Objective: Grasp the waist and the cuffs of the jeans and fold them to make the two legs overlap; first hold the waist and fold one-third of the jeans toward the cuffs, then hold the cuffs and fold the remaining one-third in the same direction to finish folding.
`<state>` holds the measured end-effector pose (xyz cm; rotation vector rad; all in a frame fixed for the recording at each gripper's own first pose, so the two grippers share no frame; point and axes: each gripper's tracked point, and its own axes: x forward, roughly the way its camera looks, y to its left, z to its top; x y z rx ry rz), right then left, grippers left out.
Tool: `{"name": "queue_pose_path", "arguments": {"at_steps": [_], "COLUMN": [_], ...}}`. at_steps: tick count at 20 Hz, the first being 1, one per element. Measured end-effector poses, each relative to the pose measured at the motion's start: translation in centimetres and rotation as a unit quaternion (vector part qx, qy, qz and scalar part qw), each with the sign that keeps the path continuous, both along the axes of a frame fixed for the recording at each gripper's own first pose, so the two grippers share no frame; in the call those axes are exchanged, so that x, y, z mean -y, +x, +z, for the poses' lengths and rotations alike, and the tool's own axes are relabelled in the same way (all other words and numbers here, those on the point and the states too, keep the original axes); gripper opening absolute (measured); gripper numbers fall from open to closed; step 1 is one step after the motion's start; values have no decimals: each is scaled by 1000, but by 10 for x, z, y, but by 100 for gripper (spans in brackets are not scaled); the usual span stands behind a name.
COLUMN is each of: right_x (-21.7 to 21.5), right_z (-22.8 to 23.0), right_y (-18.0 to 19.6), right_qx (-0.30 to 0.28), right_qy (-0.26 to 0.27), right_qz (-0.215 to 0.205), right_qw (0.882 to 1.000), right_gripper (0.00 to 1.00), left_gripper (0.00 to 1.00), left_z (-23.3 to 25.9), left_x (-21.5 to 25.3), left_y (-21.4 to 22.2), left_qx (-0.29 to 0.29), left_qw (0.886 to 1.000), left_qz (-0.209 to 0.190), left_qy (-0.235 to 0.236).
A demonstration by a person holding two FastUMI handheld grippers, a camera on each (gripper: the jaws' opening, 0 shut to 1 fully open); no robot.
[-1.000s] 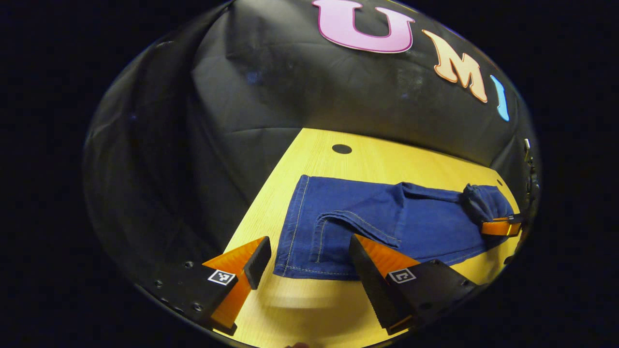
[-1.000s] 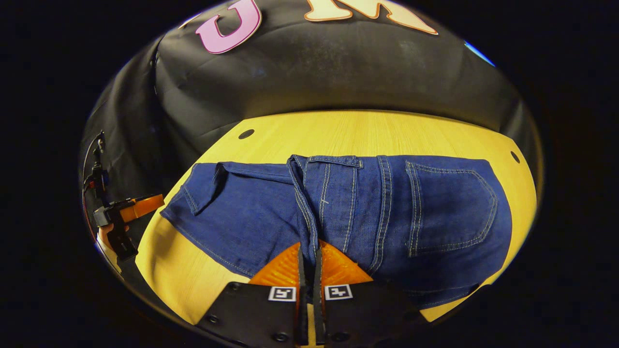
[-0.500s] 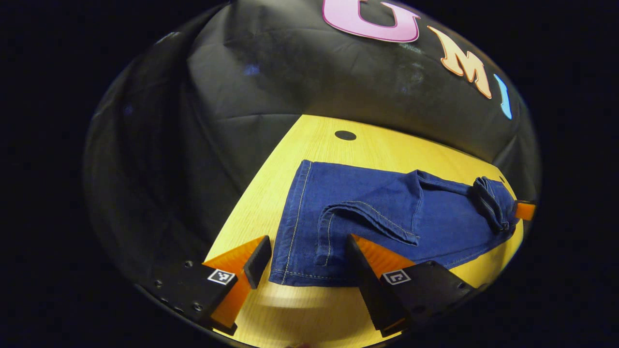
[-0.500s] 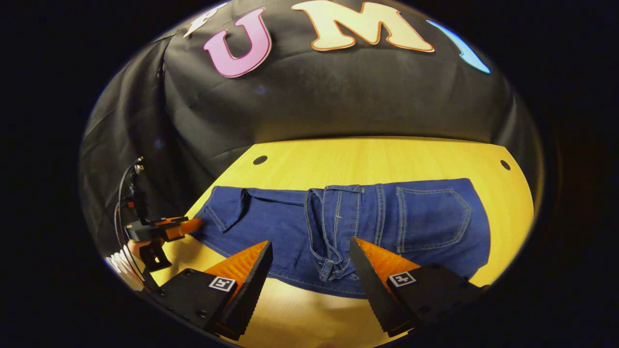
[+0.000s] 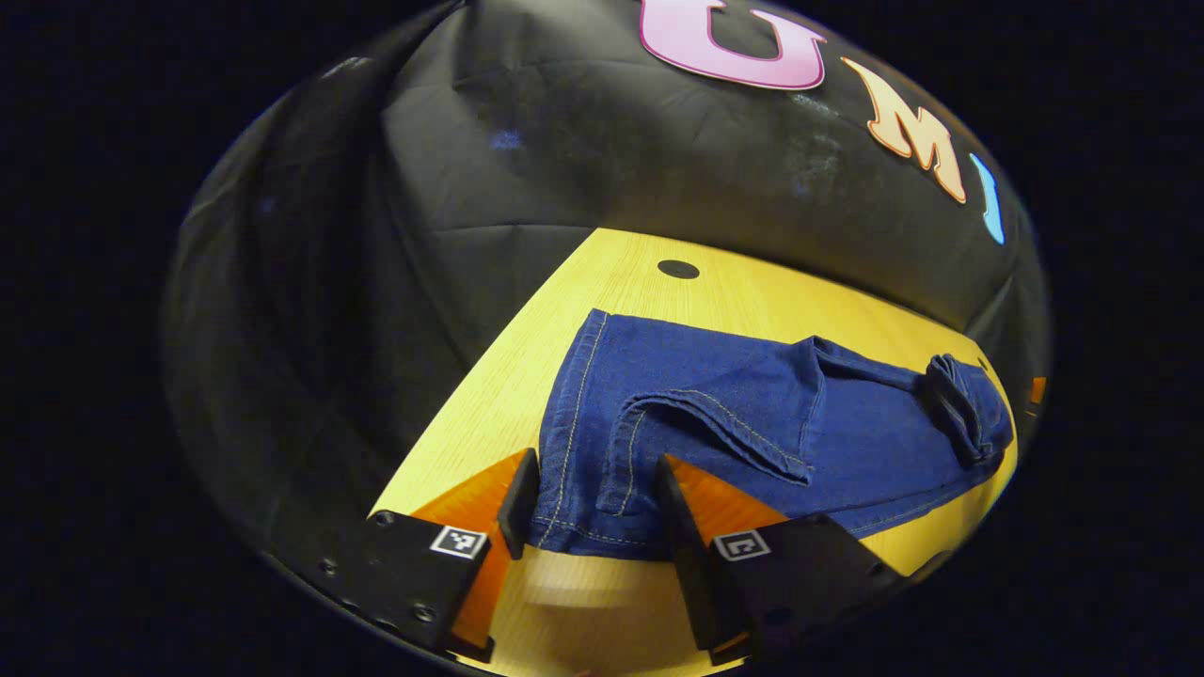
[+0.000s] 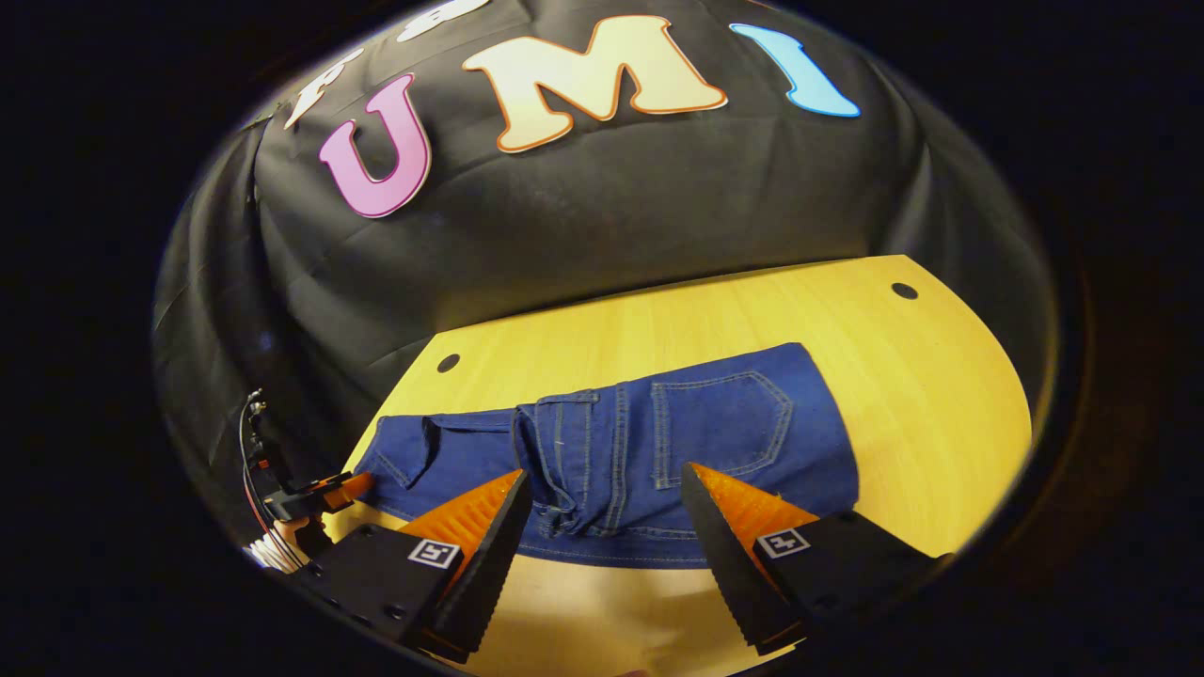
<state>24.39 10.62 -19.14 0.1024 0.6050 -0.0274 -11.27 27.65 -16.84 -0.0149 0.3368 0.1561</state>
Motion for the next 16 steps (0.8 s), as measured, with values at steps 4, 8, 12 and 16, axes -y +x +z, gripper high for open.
{"name": "queue_pose_path", "arguments": {"at_steps": [4, 8, 12, 16], "right_x": [10, 11, 19, 38], "right_z": [1, 0, 7, 20], "right_y": [-2, -3, -3, -7], "right_qx": [4, 2, 9, 22], "right_qy": [-11, -5, -11, 1], "right_qz": [-9, -17, -26, -41], "right_qw": [1000, 1000, 1000, 999], "right_gripper": [98, 94, 94, 98], "left_gripper": [23, 0, 0, 0], "left_z": [3, 4, 18, 57], "left_x": [17, 16, 22, 46], "left_y": [6, 6, 3, -3], "left_qx": [20, 16, 15, 40], "left_qw": [999, 998, 997, 995], "left_qz": [-21, -21, -30, -55], "left_qy": [-32, -50, -69, -75]}}
